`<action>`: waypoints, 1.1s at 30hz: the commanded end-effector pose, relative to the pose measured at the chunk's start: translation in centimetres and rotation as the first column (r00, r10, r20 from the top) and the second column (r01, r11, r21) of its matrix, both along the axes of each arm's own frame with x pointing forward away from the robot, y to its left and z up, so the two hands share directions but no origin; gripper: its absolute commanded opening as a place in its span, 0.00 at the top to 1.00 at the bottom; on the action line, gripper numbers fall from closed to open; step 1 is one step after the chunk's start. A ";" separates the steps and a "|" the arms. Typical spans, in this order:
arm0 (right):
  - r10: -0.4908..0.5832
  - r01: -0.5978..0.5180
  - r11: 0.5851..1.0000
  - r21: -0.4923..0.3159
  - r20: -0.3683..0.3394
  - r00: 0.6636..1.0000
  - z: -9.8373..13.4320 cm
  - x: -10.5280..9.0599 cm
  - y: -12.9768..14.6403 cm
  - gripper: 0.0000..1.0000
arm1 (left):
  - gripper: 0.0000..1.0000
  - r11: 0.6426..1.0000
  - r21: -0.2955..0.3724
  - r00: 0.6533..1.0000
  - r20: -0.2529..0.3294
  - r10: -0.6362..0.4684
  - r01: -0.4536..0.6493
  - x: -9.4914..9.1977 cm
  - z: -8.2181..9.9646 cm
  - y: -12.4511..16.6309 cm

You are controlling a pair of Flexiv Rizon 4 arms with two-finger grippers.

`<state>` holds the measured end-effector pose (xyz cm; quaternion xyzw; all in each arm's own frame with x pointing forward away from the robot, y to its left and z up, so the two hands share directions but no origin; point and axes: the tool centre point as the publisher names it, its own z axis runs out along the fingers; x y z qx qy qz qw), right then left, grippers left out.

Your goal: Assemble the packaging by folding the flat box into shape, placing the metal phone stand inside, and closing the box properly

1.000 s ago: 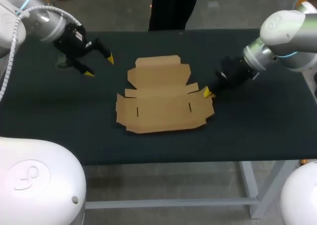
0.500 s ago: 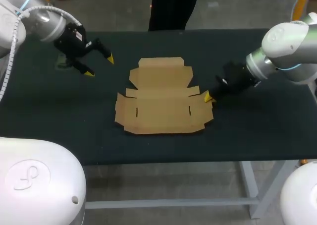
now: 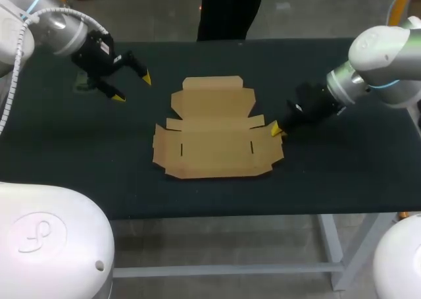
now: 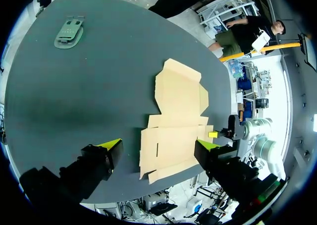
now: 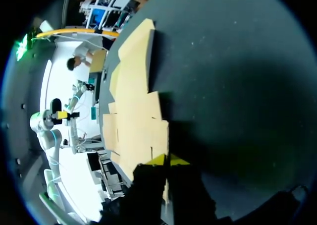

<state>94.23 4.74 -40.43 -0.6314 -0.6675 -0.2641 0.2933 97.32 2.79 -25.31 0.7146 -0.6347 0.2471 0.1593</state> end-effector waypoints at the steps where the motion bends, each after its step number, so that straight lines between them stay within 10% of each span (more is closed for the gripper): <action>1: 0.020 -0.020 1.000 0.014 -0.020 1.000 -0.3 0.6 -0.2 1.00 | 0.00 1.000 0.006 1.000 -0.002 0.001 -0.001 0.0 0.1 0.0; 3: 0.027 -0.027 1.000 0.016 -0.025 0.999 -0.3 0.6 -0.3 0.09 | 0.00 1.000 0.006 1.000 -0.002 0.001 -0.001 0.0 0.1 0.0; 4: 0.029 -0.029 0.999 0.015 -0.024 0.999 -0.1 0.6 -0.3 0.00 | 0.00 1.000 0.006 1.000 -0.002 0.001 -0.001 0.0 0.1 0.0; 33: 0.044 -0.031 0.991 -0.127 0.105 0.994 8.3 2.5 -6.7 0.00 | 0.00 0.997 0.028 0.996 0.049 0.072 -0.073 -0.2 -0.3 0.7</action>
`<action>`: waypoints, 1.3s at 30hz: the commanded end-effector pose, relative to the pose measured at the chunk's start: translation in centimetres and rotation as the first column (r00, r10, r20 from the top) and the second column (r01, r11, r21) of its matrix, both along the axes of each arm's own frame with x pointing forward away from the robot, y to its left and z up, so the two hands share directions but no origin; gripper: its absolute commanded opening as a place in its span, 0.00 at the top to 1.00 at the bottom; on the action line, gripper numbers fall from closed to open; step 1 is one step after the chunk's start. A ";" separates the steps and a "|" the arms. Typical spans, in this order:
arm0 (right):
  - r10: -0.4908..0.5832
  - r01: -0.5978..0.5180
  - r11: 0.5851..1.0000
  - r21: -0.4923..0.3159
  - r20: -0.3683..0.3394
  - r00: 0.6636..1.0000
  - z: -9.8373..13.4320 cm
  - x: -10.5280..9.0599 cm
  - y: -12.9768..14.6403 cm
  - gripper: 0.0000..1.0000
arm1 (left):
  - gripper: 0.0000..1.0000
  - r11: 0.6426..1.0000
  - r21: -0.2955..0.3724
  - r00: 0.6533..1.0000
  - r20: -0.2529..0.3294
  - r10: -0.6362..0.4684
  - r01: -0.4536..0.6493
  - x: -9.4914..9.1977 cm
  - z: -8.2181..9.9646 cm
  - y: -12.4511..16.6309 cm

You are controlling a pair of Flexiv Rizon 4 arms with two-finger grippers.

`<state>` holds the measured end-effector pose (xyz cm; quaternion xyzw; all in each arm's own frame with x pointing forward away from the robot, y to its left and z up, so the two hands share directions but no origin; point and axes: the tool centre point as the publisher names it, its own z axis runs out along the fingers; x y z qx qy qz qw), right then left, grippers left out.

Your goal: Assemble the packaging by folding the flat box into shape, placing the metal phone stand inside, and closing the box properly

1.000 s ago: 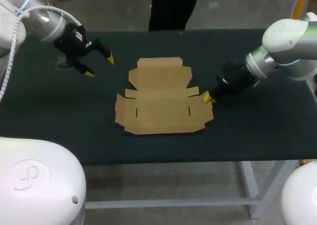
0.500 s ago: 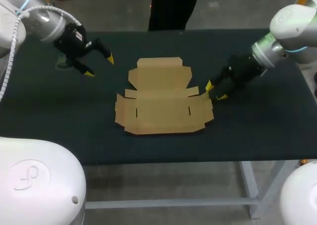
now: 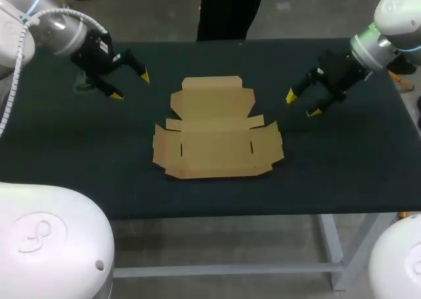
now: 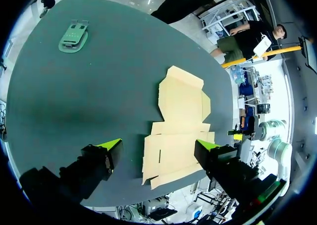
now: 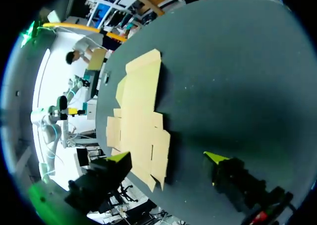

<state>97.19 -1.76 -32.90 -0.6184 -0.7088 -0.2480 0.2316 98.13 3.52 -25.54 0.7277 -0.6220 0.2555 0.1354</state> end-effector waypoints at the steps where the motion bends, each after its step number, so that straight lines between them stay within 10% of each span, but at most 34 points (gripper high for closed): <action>1: -0.006 0.007 1.000 -0.016 0.018 1.000 1.0 -0.3 -0.3 0.00 | 0.00 1.000 0.009 1.000 0.014 0.026 -0.026 -0.9 -0.1 0.0; 7: -0.012 0.014 0.999 -0.047 0.050 0.999 2.3 0.8 -0.9 0.00 | 0.00 0.999 0.015 0.999 0.018 0.029 -0.029 -0.8 -0.6 0.4; 9: -0.021 0.024 0.998 -0.052 0.066 0.998 2.7 1.2 -1.1 0.16 | 0.00 1.000 0.019 0.999 0.024 0.022 -0.022 -0.8 -0.8 0.5; 10: -0.024 0.028 0.998 -0.054 0.071 0.997 2.8 1.4 -1.3 0.50 | 0.11 1.000 0.019 0.999 0.023 0.022 -0.023 -0.8 -0.9 0.6; 12: -0.034 0.039 0.998 -0.056 0.089 0.995 3.2 1.8 -1.5 0.79 | 0.93 1.000 0.018 0.999 0.031 0.013 -0.014 -0.7 -1.0 0.7; 13: -0.034 0.040 0.998 -0.056 0.096 0.995 3.3 1.9 -1.5 1.00 | 1.00 1.000 0.018 0.999 0.033 0.010 -0.011 -0.7 -1.1 0.8; 39: -0.144 0.152 0.986 -0.068 0.113 0.983 0.9 3.9 -0.2 1.00 | 1.00 0.984 0.093 0.988 0.028 -0.155 0.151 -0.8 -5.4 0.4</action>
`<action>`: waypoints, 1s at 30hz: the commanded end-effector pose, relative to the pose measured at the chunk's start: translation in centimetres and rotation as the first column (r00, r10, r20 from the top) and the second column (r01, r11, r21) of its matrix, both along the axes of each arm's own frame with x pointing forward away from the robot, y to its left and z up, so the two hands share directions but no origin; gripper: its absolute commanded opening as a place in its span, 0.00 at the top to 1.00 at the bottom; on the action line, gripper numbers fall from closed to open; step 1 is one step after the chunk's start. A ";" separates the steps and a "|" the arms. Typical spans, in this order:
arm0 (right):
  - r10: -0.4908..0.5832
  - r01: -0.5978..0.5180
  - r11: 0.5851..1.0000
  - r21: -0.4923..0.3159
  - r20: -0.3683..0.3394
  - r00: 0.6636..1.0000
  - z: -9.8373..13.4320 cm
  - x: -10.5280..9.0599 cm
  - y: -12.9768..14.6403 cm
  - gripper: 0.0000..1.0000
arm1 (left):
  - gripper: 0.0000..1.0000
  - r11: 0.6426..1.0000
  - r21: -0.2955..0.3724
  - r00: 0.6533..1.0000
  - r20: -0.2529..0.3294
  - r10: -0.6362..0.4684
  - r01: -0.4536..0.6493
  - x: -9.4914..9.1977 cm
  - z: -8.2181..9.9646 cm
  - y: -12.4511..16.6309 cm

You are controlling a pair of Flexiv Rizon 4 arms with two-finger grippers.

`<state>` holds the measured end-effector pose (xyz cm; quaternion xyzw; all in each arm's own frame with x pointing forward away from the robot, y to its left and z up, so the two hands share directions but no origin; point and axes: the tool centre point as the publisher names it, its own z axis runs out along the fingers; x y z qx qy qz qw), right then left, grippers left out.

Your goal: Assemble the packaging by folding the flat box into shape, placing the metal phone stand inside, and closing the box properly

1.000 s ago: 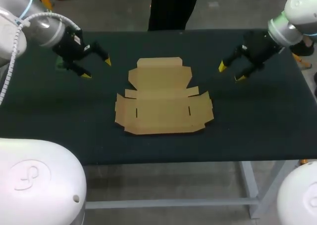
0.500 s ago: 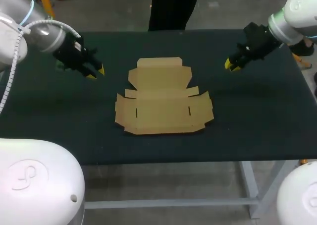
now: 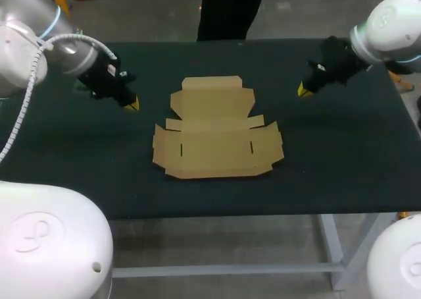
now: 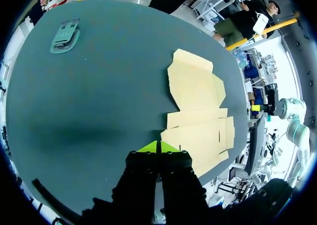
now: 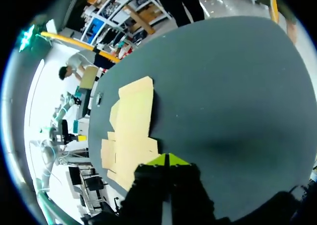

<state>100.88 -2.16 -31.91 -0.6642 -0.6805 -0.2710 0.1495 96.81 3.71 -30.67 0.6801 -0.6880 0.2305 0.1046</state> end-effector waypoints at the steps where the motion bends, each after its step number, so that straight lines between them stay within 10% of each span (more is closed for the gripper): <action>1: 0.003 -0.003 1.000 -0.001 -0.001 1.000 -0.1 0.2 0.2 1.00 | 1.00 1.000 -0.005 1.000 -0.010 -0.007 0.007 0.5 -0.3 0.3; 13: 0.002 -0.002 1.000 0.007 0.003 1.000 -0.1 0.1 0.2 1.00 | 1.00 1.000 -0.005 1.000 -0.010 -0.007 0.007 0.5 -0.3 0.3; 30: -0.028 0.028 0.999 0.026 0.016 0.999 -3.0 -1.1 1.6 1.00 | 1.00 0.984 0.060 0.968 0.181 -0.175 0.167 2.9 -3.6 -2.2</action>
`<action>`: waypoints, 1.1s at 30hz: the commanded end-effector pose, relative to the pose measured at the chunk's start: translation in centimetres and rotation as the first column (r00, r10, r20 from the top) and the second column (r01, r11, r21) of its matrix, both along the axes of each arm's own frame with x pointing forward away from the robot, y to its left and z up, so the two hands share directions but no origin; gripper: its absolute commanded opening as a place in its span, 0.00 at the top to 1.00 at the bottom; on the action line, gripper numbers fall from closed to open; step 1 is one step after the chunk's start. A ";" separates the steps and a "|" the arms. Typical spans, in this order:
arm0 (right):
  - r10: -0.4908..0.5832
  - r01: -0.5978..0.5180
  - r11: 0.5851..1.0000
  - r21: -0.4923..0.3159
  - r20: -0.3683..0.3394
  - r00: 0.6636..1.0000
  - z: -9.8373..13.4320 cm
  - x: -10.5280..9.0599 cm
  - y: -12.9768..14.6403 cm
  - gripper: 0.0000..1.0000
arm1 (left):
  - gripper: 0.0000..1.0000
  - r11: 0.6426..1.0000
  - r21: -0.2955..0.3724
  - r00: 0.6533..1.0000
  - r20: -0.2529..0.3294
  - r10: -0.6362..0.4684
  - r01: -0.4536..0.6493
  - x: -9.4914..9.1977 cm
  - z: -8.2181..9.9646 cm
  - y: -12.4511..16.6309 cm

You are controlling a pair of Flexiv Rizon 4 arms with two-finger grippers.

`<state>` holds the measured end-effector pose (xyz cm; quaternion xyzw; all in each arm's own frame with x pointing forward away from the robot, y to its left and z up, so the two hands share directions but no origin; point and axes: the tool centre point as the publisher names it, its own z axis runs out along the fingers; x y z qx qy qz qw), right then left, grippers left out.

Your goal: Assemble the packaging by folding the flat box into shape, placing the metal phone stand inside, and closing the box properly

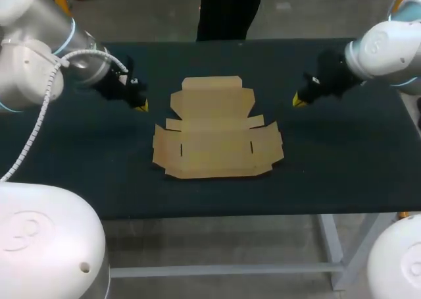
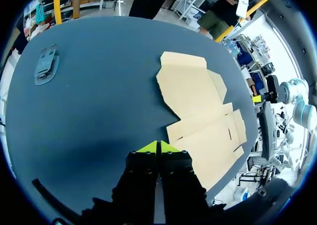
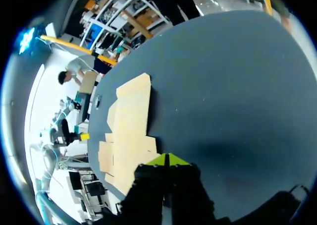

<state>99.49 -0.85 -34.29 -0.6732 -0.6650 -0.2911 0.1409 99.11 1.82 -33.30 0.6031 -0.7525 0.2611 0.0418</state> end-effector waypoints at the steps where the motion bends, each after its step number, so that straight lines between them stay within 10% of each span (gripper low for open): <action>1: 0.019 -0.019 1.000 -0.001 -0.017 1.000 -0.8 0.3 0.5 1.00 | 1.00 1.000 -0.016 1.000 0.013 -0.019 0.019 0.6 -1.1 -0.4; 33: 0.132 -0.127 0.990 0.056 -0.094 0.987 -4.7 0.6 3.8 1.00 | 1.00 0.988 -0.064 0.987 -0.068 -0.145 0.141 1.4 -5.6 -1.9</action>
